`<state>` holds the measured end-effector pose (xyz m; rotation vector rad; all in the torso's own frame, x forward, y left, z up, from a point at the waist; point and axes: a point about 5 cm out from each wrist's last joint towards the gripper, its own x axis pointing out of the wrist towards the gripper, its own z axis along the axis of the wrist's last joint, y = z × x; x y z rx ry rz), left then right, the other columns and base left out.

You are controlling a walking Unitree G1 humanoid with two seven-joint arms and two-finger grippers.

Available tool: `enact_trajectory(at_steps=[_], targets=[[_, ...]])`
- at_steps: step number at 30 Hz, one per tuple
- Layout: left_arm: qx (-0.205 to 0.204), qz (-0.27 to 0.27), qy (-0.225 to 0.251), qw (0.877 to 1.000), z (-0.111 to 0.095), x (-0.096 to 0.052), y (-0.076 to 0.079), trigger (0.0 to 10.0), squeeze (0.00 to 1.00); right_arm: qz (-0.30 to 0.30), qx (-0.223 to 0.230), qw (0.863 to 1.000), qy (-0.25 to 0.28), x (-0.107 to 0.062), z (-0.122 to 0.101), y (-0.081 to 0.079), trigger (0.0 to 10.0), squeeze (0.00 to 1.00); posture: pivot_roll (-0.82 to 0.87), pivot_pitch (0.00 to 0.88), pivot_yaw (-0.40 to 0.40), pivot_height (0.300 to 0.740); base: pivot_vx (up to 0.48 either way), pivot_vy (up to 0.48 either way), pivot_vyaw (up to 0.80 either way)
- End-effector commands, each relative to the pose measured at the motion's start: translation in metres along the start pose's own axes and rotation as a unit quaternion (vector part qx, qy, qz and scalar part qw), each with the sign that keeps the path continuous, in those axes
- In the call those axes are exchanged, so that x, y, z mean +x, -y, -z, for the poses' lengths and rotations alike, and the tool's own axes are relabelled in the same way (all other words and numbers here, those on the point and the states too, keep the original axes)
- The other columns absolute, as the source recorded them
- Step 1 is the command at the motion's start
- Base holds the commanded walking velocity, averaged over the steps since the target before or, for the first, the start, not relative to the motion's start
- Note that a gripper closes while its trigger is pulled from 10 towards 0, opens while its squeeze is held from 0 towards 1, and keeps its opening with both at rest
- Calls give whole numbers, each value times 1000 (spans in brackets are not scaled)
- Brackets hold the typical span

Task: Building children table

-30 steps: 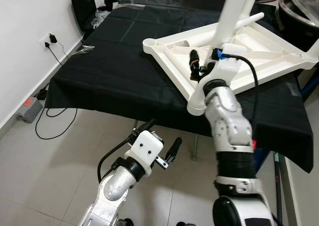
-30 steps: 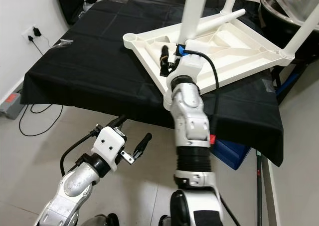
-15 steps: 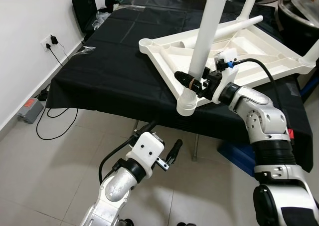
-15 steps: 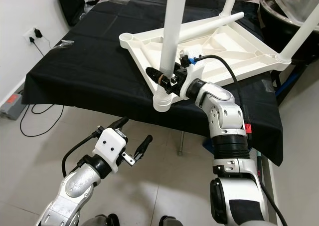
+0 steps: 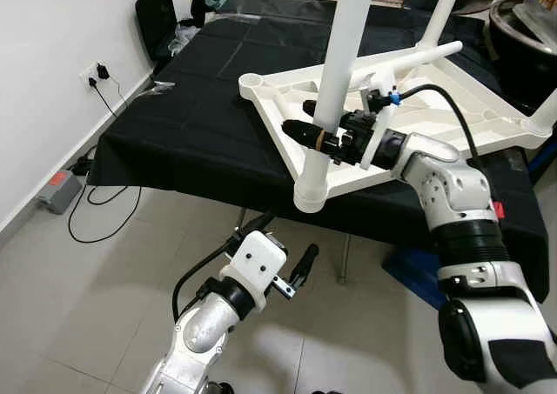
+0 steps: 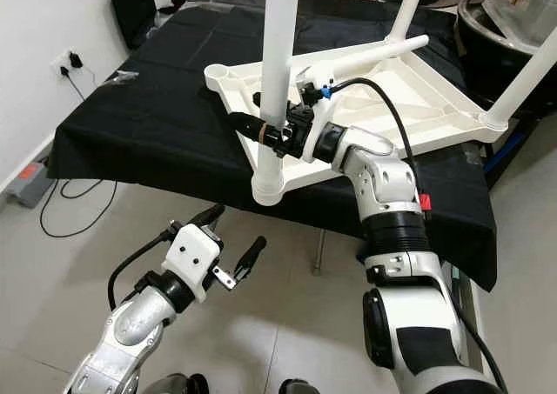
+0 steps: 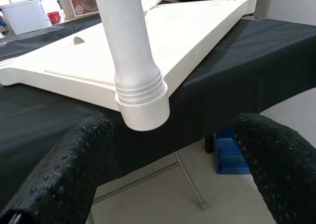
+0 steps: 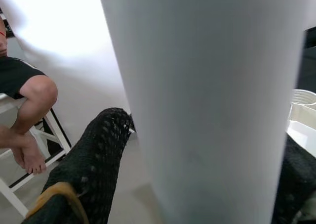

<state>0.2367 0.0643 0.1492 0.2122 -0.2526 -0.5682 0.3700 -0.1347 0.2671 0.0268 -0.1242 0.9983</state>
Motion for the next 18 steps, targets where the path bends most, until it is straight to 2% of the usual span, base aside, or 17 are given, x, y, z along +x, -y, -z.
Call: enact_trajectory(at_steps=[1,2,3,4,5,12,16,18], targets=[[0,1,-9,1000,4,-2,3,10000,0,-9,-8,1000,-13,9,5,-3,10000,0,141,150,-56,740,0,0,0],[0,1,-9,1000,4,-2,3,10000,0,-9,-8,1000,-13,9,5,-3,10000,0,141,150,-56,740,0,0,0],[0,1,-8,1000,3,-2,3,10000,0,-8,-11,1000,-15,11,6,-3,4314,0,142,155,-54,740,0,0,0],[0,1,-8,1000,3,-2,3,10000,0,-8,-11,1000,-15,11,6,-3,4314,0,142,155,-54,740,0,0,0],[-1,0,-7,1000,3,-2,3,10000,0,-5,-9,1000,-17,12,8,-2,0,0,143,151,-56,740,0,0,0],[-1,-3,-7,1000,2,-1,2,10000,0,67,-9,998,15,15,1,8,0,0,146,154,-58,740,0,0,0],[-2,-3,-8,1000,3,-1,2,10000,0,209,-27,978,16,-1,1,27,0,0,139,156,-56,740,0,0,0],[-2,-3,-8,1000,3,-1,2,10000,0,209,-27,978,16,-1,1,27,0,0,139,156,-56,740,0,0,0]])
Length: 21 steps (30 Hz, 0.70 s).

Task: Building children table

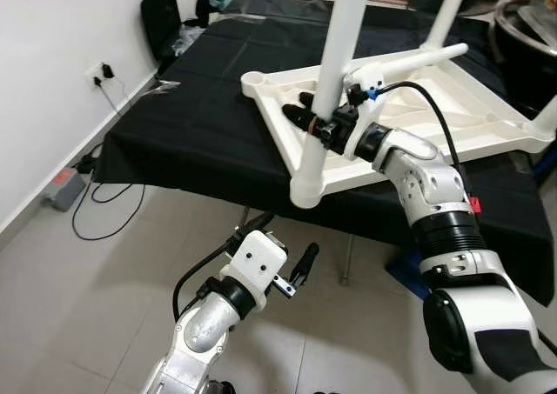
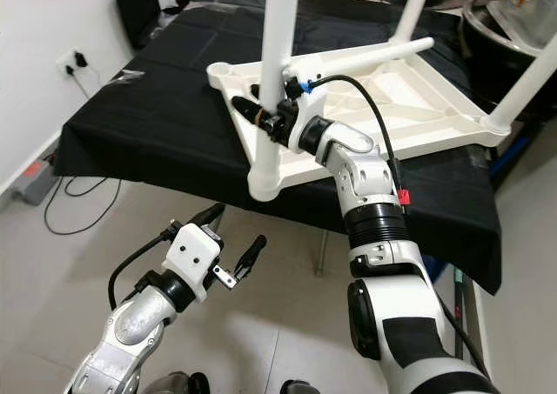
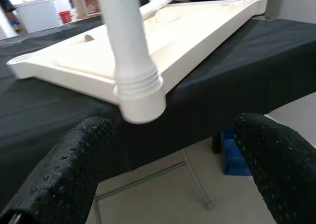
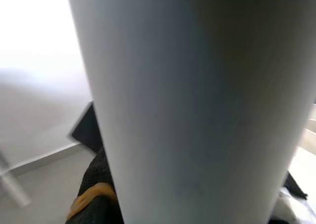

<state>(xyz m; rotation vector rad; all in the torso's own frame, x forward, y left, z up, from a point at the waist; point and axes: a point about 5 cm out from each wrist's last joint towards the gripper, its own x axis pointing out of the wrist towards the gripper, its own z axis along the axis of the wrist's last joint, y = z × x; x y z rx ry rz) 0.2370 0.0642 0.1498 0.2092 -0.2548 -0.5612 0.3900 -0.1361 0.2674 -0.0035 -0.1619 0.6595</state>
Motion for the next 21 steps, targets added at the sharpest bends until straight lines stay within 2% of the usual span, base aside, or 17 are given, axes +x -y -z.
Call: enact_trajectory(at_steps=[1,2,3,4,5,7,8,9,10,11,13,14,16,21], targets=[[-1,1,-9,1000,4,-2,2,10000,0,43,6,999,5,-7,0,12,0,0,139,156,-56,740,0,0,0],[-1,2,-9,1000,3,-1,2,10000,0,78,8,997,5,-11,1,16,0,0,135,159,-54,740,0,0,0],[-1,2,-10,1000,3,-2,2,10000,0,157,22,987,1,-18,5,24,0,0,131,159,-44,740,0,0,0],[-1,2,-10,1000,3,-2,2,10000,0,157,22,987,1,-18,5,24,0,0,131,159,-44,740,0,0,0],[1,1,-11,1000,4,-2,1,10000,0,220,35,975,-8,-26,12,27,0,0,132,162,-42,740,0,0,0],[1,1,-11,1000,4,-2,1,10000,0,220,35,975,-8,-26,12,27,0,0,132,162,-42,740,0,0,0],[1,0,-12,1000,4,-3,0,10000,0,283,44,958,-15,-34,19,27,0,0,131,165,-32,740,0,0,0],[1,0,-12,1000,4,-3,0,10000,0,283,44,958,-15,-34,19,27,0,0,131,165,-32,740,0,0,0],[2,-1,-13,1000,4,-3,0,10000,0,330,45,943,-17,-38,24,21,0,0,134,164,-38,740,0,0,0],[2,-1,-13,1000,4,-3,0,10000,0,330,45,943,-17,-38,24,21,0,0,134,164,-38,740,0,0,0],[2,-1,-13,1000,4,-3,-1,10000,0,395,63,916,-1,-38,24,2,0,0,134,167,-36,740,0,0,0],[2,-1,-13,1000,4,-3,-1,10000,0,395,63,916,-1,-38,24,2,0,0,134,167,-36,740,0,0,0],[2,-2,-14,1000,4,-3,0,10000,0,422,78,903,27,-34,17,-15,0,0,139,166,-38,740,0,0,0],[2,-2,-15,1000,4,-3,0,10000,0,444,92,891,34,-30,16,-25,0,0,137,168,-41,740,0,0,0]])
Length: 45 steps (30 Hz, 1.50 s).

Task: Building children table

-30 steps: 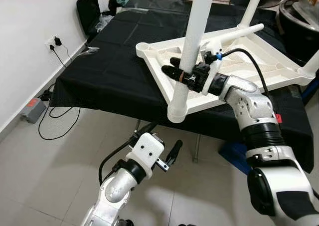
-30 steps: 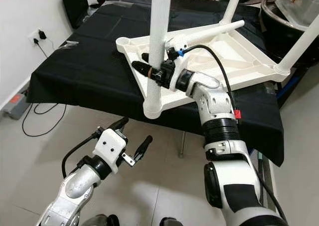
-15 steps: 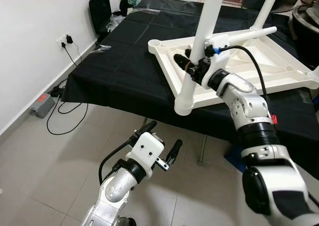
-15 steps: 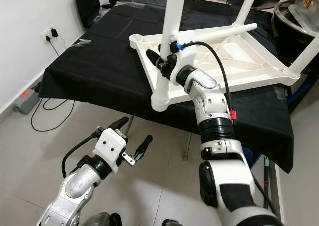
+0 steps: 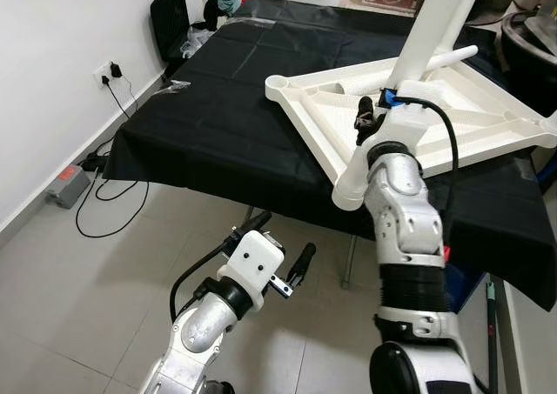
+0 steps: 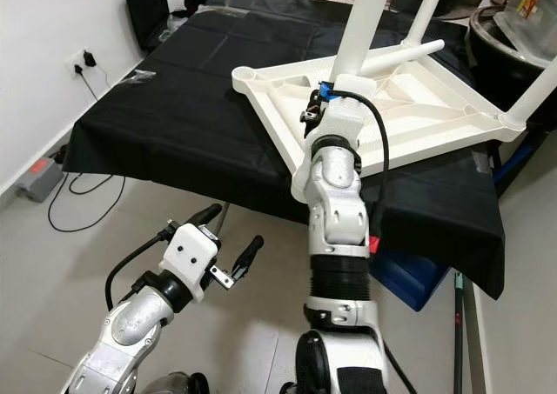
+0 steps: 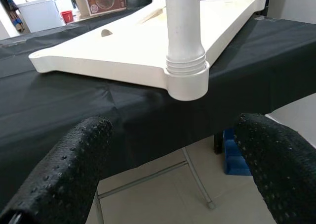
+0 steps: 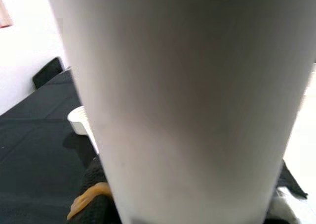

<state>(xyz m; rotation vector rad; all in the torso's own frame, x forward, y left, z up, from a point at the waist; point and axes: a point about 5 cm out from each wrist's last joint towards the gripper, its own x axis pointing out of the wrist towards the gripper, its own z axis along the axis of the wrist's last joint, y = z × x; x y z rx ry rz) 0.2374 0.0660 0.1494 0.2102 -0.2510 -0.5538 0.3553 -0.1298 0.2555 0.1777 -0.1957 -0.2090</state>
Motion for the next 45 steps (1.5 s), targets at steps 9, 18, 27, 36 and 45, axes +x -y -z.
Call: enact_trajectory(at_steps=[9,18,27,36,45], targets=[[0,0,-13,1000,3,-2,2,10000,0,1,57,998,-21,-8,2,-18,10000,0,133,177,-45,740,0,0,0],[-3,1,-14,1000,3,-2,2,10000,0,-76,30,997,6,16,-13,4,10000,0,132,179,-47,740,0,0,0],[-3,2,-14,1000,4,-1,2,10000,0,-276,53,959,42,46,-46,31,10000,0,132,176,-44,740,0,0,0],[-1,0,-11,1000,4,-1,2,10000,0,-480,34,876,-26,37,-33,8,10000,0,138,174,-49,740,0,0,0],[-1,1,-11,1000,3,0,2,10000,0,-534,25,845,-31,40,-29,-5,10000,0,136,176,-53,740,0,0,0]])
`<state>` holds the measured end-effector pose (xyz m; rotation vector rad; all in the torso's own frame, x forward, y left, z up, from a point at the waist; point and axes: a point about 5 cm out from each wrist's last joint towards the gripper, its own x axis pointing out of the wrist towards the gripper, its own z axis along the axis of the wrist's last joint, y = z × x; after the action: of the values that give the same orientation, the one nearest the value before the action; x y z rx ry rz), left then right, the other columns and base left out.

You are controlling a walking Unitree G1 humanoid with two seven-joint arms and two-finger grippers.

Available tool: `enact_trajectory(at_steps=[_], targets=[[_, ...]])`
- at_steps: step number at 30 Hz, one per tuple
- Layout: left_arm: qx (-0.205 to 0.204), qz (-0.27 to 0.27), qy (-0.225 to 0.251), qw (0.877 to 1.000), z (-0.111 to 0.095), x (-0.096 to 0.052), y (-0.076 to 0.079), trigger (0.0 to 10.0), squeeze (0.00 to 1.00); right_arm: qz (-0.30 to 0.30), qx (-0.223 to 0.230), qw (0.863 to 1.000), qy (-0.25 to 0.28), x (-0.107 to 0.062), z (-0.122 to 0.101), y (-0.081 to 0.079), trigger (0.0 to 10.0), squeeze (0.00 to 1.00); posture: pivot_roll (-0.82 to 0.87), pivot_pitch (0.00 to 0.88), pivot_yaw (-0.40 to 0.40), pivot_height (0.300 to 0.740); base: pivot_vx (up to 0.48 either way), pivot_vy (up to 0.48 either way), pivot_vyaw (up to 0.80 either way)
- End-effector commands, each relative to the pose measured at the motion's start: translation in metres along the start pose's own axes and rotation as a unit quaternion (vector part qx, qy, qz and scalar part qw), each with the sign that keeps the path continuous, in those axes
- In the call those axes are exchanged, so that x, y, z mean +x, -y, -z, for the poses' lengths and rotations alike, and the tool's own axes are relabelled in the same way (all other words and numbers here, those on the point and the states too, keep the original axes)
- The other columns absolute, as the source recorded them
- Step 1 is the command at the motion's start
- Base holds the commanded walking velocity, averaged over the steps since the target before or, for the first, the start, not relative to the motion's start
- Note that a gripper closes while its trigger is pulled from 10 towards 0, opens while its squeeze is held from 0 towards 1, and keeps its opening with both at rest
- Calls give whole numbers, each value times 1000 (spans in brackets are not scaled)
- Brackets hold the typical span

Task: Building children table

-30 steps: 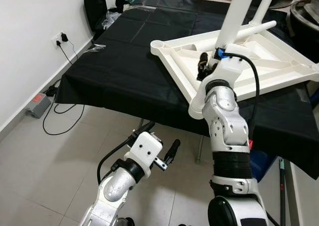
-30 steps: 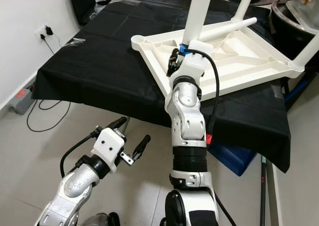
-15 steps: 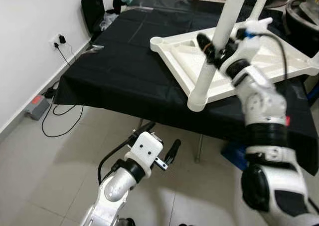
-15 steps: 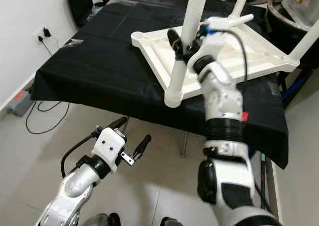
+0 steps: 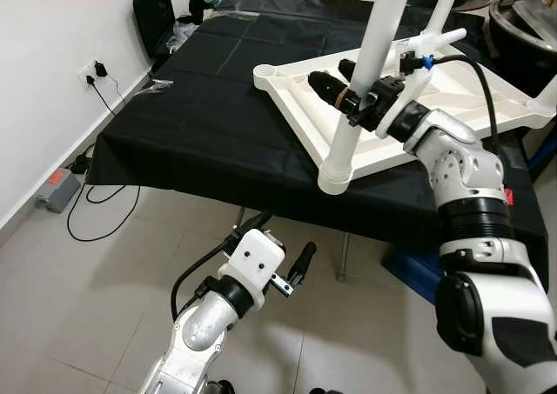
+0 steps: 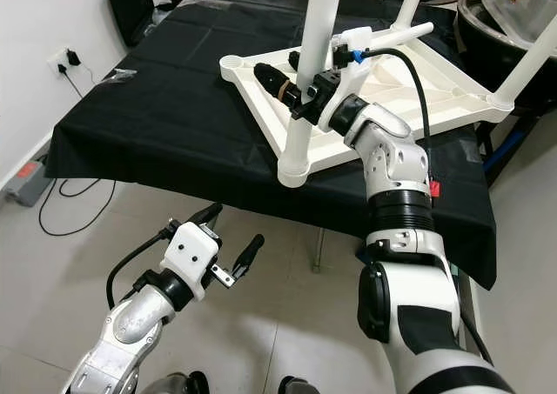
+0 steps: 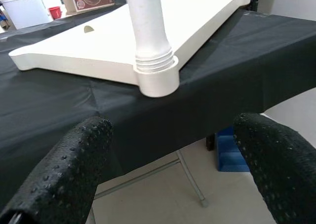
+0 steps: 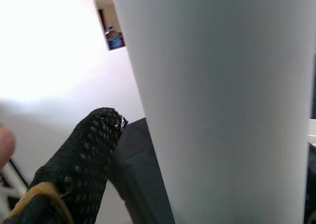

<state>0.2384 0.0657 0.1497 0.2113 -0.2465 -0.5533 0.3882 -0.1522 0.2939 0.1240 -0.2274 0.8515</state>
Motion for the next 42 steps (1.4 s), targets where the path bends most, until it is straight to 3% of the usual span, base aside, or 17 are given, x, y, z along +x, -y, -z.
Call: enact_trajectory(at_steps=[1,2,3,10,16,18,23,25,26,27,28,29,36,37,38,40,42], targets=[[-1,1,-8,1000,3,-1,2,10000,0,-37,-5,999,-14,11,6,-8,10000,0,136,176,-53,740,0,0,0],[-1,1,-8,1000,3,-1,2,10000,0,-38,-7,999,-15,11,5,-8,10000,0,136,176,-53,740,0,0,0],[-1,1,-9,1000,3,-1,2,10000,0,-22,-12,1000,-16,13,6,-5,0,0,132,174,-52,740,0,0,0],[-1,0,-9,1000,3,-1,2,10000,0,28,-34,999,-12,15,10,1,0,0,138,179,-57,740,0,0,0],[-1,-2,-9,1000,3,-1,2,10000,0,142,-69,987,-26,7,17,14,0,0,135,177,-59,740,0,0,0],[-1,-2,-10,1000,3,-1,2,10000,0,270,-73,960,-23,-8,28,18,0,0,131,185,-54,740,0,0,0],[0,-1,-11,1000,4,-1,2,10000,0,359,-73,930,-12,-21,35,15,0,0,129,187,-49,740,0,0,0],[0,-1,-12,1000,4,-1,2,10000,0,468,-70,881,-1,-31,39,-5,0,0,127,186,-50,740,0,0,0],[0,-1,-12,1000,4,-1,2,10000,0,468,-70,881,-1,-31,39,-5,0,0,127,186,-50,740,0,0,0],[0,0,-13,1000,4,-1,2,10000,0,517,-64,854,1,-35,40,-17,0,0,129,187,-49,740,0,0,0],[0,0,-13,1000,4,-1,2,10000,0,517,-64,854,1,-35,40,-17,0,0,129,187,-49,740,0,0,0],[0,0,-13,1000,4,-1,2,10000,0,544,-56,837,1,-34,40,-27,0,0,129,185,-51,740,0,0,0],[1,-1,-13,1000,4,-1,2,10000,0,555,-15,831,-11,-18,47,-41,0,0,127,187,-53,740,0,0,0],[0,-2,-14,1000,4,-1,2,10000,0,532,-6,847,0,-9,46,-45,10000,0,130,185,-54,740,0,0,0],[0,-2,-14,1000,4,-1,2,10000,0,532,-6,847,0,-9,46,-45,10000,0,130,185,-54,740,0,0,0],[-1,-2,-15,1000,4,-1,2,10000,0,467,-20,884,21,5,40,-50,10000,1000,121,189,-53,740,0,0,0],[-1,0,-16,1000,5,-1,2,10000,0,434,-29,900,32,8,35,-51,10000,1000,121,189,-53,740,0,0,0]])
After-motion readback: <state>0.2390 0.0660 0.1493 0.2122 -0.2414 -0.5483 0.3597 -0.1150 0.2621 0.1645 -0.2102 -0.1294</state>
